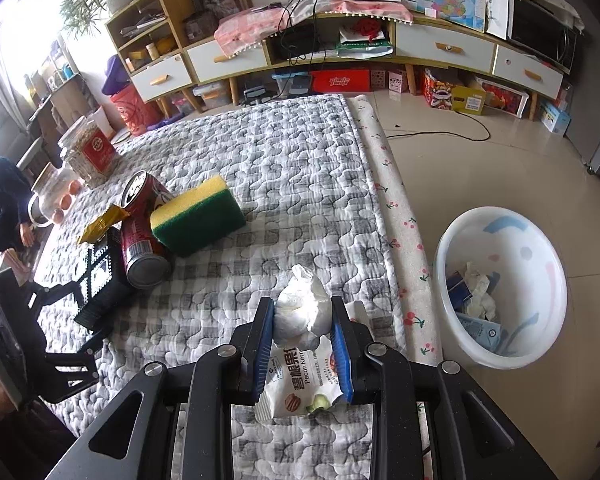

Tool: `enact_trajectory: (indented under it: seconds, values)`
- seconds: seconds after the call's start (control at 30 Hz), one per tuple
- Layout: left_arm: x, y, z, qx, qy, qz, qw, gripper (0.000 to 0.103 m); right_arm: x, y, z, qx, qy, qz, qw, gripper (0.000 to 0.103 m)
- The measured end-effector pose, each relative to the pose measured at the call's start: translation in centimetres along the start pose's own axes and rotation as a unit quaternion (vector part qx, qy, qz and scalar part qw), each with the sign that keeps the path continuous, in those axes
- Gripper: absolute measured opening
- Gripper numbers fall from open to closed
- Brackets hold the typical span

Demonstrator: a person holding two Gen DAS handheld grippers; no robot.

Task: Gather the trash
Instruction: 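Lift the tissue ball with the right tool while the left tool lifts the black tray, then carry the tissue ball with the right tool and tray with the left tool into the bin, releasing both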

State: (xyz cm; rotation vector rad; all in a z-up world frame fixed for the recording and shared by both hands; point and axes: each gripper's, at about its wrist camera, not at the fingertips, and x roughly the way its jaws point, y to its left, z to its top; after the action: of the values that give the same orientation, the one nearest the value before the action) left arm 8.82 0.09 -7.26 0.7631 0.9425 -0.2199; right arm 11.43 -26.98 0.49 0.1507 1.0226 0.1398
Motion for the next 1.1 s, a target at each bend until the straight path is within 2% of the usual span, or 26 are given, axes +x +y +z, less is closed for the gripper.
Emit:
enact_trajectory:
  seconds: [0.03,0.07,0.23,0.37,0.47,0.5,0.53,0.8,0.97,1.1]
  values:
    - [-0.2,-0.1,0.0,-0.002,-0.001,0.003,1.0,0.067,0.0,-0.2,0.0,0.001,0.0,0.0,1.0,0.028]
    - [-0.4,-0.2,0.1,-0.004,-0.001,0.009,1.0,0.067,0.0,-0.3,0.0,0.003,0.0,-0.001,1.0,0.028]
    - [-0.7,0.9,0.2,-0.04,-0.01,-0.008,0.9991,0.065,-0.4,-0.6,-0.2,0.007,-0.003,-0.001,1.0,0.028]
    - [-2.0,2.7,0.4,-0.089,-0.04,-0.03,0.9948,0.064,-0.8,-0.8,-0.2,0.01,-0.008,0.0,1.0,0.028]
    - [-3.2,4.2,0.6,-0.128,-0.066,-0.048,0.9885,0.063,-1.0,-0.9,0.0,0.014,-0.012,0.001,1.0,0.028]
    - [-3.8,4.6,0.7,-0.14,-0.077,-0.055,0.9857,0.036,-1.1,-1.0,0.0,0.017,-0.014,0.002,1.0,0.028]
    - [-4.2,5.0,0.8,-0.148,-0.085,-0.05,0.984,0.042,-1.2,-1.1,0.1,0.019,-0.016,0.002,1.0,0.028]
    - [-5.5,6.9,2.4,-0.203,-0.117,-0.102,0.9669,0.039,-2.6,-2.9,0.6,0.046,-0.036,0.007,0.998,0.028]
    - [-6.7,8.5,3.4,-0.247,-0.139,-0.132,0.9499,0.039,-3.2,-3.8,0.7,0.058,-0.044,0.006,0.997,0.028]
    - [-8.0,8.9,4.6,-0.264,-0.159,-0.157,0.9384,0.039,-3.7,-4.5,0.9,0.067,-0.052,0.007,0.996,0.028]
